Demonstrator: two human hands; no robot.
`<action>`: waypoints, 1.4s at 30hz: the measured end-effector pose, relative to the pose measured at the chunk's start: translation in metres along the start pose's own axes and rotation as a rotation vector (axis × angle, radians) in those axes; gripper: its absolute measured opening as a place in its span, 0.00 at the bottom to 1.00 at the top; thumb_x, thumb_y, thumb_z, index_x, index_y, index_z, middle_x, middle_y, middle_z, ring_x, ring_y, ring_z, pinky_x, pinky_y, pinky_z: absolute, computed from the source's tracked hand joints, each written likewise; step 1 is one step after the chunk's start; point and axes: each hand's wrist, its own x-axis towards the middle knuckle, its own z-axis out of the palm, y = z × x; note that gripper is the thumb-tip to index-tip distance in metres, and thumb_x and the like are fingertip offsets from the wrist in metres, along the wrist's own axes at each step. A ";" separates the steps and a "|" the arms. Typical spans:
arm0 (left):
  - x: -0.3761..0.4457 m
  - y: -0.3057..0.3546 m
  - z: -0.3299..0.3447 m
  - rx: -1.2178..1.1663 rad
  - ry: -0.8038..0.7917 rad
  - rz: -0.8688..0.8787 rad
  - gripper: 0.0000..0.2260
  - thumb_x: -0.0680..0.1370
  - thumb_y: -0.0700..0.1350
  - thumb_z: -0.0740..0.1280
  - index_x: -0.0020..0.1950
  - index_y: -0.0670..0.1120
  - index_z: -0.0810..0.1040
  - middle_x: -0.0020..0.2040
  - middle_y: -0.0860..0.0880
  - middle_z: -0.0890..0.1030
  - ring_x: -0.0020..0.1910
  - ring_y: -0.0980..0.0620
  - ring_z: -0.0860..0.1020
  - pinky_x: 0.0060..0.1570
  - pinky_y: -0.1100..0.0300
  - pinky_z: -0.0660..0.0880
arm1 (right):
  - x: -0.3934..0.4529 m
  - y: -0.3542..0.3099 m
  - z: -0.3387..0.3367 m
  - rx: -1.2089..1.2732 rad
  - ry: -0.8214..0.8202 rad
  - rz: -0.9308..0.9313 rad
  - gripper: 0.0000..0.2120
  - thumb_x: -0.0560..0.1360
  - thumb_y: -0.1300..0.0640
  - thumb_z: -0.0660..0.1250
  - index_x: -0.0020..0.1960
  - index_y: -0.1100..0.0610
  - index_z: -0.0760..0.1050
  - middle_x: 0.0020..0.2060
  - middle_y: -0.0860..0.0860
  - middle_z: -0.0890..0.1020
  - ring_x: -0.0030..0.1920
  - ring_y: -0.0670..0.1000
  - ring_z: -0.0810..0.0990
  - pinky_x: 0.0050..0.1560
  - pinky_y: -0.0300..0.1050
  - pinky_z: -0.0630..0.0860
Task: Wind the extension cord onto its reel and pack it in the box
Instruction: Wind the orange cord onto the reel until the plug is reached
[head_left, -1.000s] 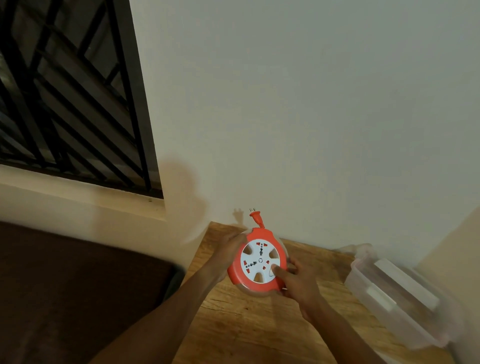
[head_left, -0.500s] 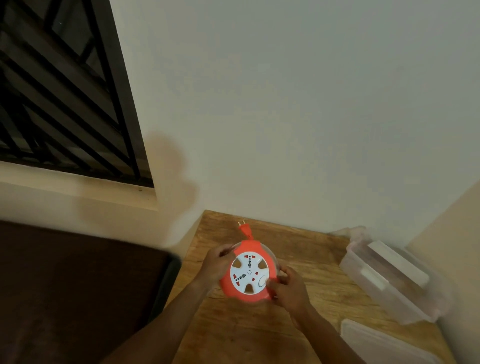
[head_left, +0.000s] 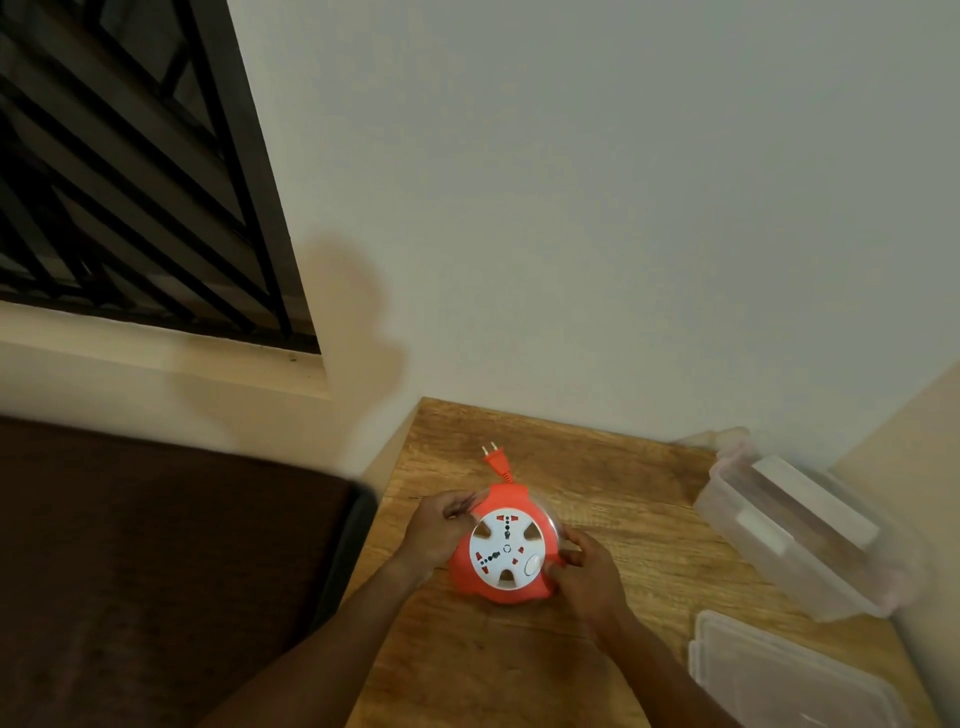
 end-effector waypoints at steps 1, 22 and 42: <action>0.000 -0.001 0.001 0.005 0.004 0.005 0.17 0.81 0.39 0.72 0.69 0.48 0.81 0.63 0.48 0.85 0.56 0.50 0.85 0.51 0.50 0.86 | 0.000 0.000 0.000 0.000 -0.008 -0.004 0.25 0.66 0.72 0.68 0.60 0.54 0.79 0.44 0.48 0.87 0.44 0.48 0.85 0.42 0.50 0.83; -0.004 -0.036 -0.006 0.112 0.037 -0.146 0.21 0.77 0.35 0.75 0.71 0.42 0.79 0.65 0.43 0.84 0.47 0.59 0.82 0.39 0.66 0.81 | 0.002 0.009 0.006 -0.054 -0.040 0.039 0.19 0.72 0.67 0.69 0.61 0.52 0.80 0.50 0.51 0.86 0.45 0.50 0.85 0.43 0.48 0.84; 0.007 -0.005 0.042 -0.217 0.061 -0.199 0.21 0.78 0.30 0.71 0.70 0.41 0.79 0.66 0.42 0.84 0.61 0.40 0.84 0.56 0.44 0.83 | 0.010 0.009 -0.039 0.241 0.023 0.130 0.15 0.70 0.70 0.69 0.50 0.54 0.83 0.40 0.50 0.87 0.40 0.52 0.86 0.35 0.48 0.83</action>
